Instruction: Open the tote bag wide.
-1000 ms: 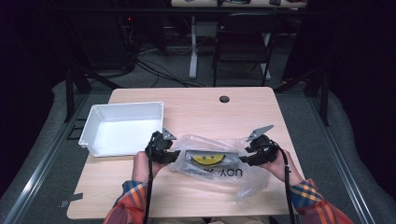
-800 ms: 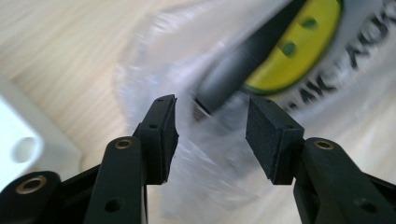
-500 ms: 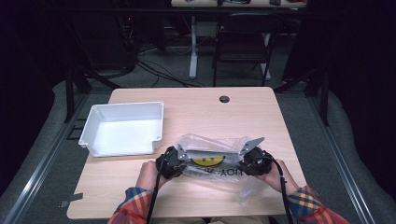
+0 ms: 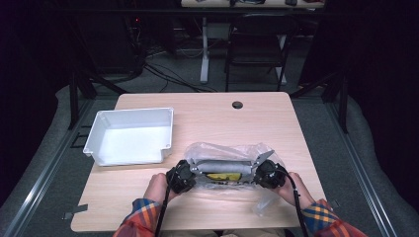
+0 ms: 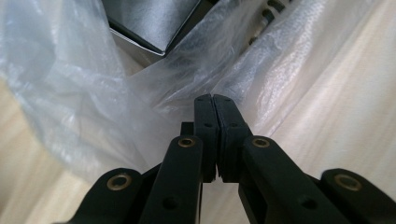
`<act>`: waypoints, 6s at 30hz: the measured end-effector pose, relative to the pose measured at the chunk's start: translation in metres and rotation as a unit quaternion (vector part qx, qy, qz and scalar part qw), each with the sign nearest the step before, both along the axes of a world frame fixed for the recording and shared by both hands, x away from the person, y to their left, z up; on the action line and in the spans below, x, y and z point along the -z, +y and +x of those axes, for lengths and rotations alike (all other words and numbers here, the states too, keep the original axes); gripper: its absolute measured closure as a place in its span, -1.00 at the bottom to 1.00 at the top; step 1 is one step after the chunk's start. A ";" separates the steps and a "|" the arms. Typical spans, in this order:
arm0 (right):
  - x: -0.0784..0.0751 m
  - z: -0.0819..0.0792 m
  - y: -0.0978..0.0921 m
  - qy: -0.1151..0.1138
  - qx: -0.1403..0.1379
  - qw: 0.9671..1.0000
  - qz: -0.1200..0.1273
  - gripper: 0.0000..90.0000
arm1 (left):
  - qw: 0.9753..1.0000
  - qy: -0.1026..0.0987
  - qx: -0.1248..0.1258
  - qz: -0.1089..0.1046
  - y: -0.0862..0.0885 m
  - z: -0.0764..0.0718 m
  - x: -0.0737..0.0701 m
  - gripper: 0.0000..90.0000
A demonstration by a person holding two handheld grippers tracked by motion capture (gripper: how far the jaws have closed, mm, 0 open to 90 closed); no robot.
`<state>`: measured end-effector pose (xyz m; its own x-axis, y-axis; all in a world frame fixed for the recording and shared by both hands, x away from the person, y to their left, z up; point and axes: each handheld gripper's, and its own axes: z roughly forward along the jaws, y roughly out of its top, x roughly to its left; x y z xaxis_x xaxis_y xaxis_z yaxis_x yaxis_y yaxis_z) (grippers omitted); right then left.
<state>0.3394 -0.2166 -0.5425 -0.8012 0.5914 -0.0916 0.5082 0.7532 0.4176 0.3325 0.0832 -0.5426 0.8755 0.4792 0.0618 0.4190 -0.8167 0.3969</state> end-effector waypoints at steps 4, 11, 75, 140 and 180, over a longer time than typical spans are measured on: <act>0.005 0.018 0.002 -0.025 0.034 0.999 -0.015 0.93 | 1.000 0.008 0.006 -0.013 -0.003 -0.002 0.000 0.97; 0.002 0.026 -0.008 0.004 0.035 0.999 0.010 0.68 | 0.998 0.013 -0.006 -0.066 0.006 -0.002 -0.016 0.66; 0.007 0.008 -0.022 -0.002 -0.019 0.999 -0.038 1.00 | 0.975 -0.075 -0.200 0.064 -0.010 0.065 0.009 0.96; -0.007 0.123 0.001 -0.071 0.121 0.989 0.038 0.22 | 0.983 -0.064 -0.170 0.033 0.001 0.057 -0.015 0.31; -0.016 -0.002 0.016 -0.012 -0.119 0.991 0.057 1.00 | 0.997 -0.037 0.008 -0.073 -0.021 0.064 -0.033 -0.11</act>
<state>0.3371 -0.2003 -0.5267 -0.9180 0.3926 -0.0564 0.3097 0.7983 0.5166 0.3963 0.0617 -0.5098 0.8791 0.4731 0.0574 0.3708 -0.7547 0.5413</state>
